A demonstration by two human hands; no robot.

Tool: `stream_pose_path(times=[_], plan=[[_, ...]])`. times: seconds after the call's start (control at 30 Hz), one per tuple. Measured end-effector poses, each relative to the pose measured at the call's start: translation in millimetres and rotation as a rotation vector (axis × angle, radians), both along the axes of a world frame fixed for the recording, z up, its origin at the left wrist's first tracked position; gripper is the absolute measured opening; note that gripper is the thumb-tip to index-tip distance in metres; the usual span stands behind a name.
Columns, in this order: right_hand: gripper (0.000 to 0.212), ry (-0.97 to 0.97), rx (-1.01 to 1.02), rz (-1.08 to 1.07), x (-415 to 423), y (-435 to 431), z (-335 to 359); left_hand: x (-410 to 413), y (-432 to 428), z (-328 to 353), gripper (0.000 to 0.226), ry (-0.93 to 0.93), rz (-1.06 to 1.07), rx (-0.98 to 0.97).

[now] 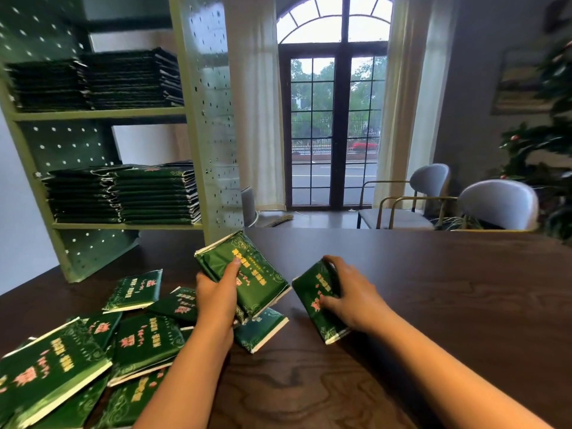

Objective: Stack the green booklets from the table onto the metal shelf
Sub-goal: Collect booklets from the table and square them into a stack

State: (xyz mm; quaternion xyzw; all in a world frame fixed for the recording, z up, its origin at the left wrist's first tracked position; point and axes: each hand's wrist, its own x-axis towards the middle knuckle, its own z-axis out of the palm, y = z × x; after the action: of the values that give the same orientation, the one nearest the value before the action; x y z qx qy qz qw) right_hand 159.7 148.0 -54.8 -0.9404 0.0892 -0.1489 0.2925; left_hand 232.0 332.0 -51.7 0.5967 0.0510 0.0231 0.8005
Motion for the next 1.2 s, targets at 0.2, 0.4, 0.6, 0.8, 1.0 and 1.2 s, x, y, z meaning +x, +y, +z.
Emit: stream_pose_path(times=[0.2, 0.4, 0.6, 0.8, 1.0, 1.2], plan=[[0.042, -0.384, 0.819, 0.069, -4, 16, 14, -3, 0, -2, 0.041, 0.053, -0.169, 0.024], [0.044, -0.454, 1.093, 0.078, 0, 24, 12, -6, 0, 0, 0.048, 0.102, -0.251, 0.062], [0.048, -0.508, 1.243, -0.021, 0, 19, 16, -4, 1, -2, 0.04, 0.146, -0.307, 0.037], [0.052, -0.427, 0.948, 0.046, -4, 35, 8, -6, -5, -3, 0.036, 0.108, -0.378, 0.031], [0.051, -0.456, 0.681, 0.121, -1, 65, -1, -9, -12, -3, 0.067, 0.02, -0.407, 0.059], [0.037, -0.384, 0.736, 0.206, 0, 71, 2, -1, -8, -8, 0.055, -0.014, -0.288, 0.02]])
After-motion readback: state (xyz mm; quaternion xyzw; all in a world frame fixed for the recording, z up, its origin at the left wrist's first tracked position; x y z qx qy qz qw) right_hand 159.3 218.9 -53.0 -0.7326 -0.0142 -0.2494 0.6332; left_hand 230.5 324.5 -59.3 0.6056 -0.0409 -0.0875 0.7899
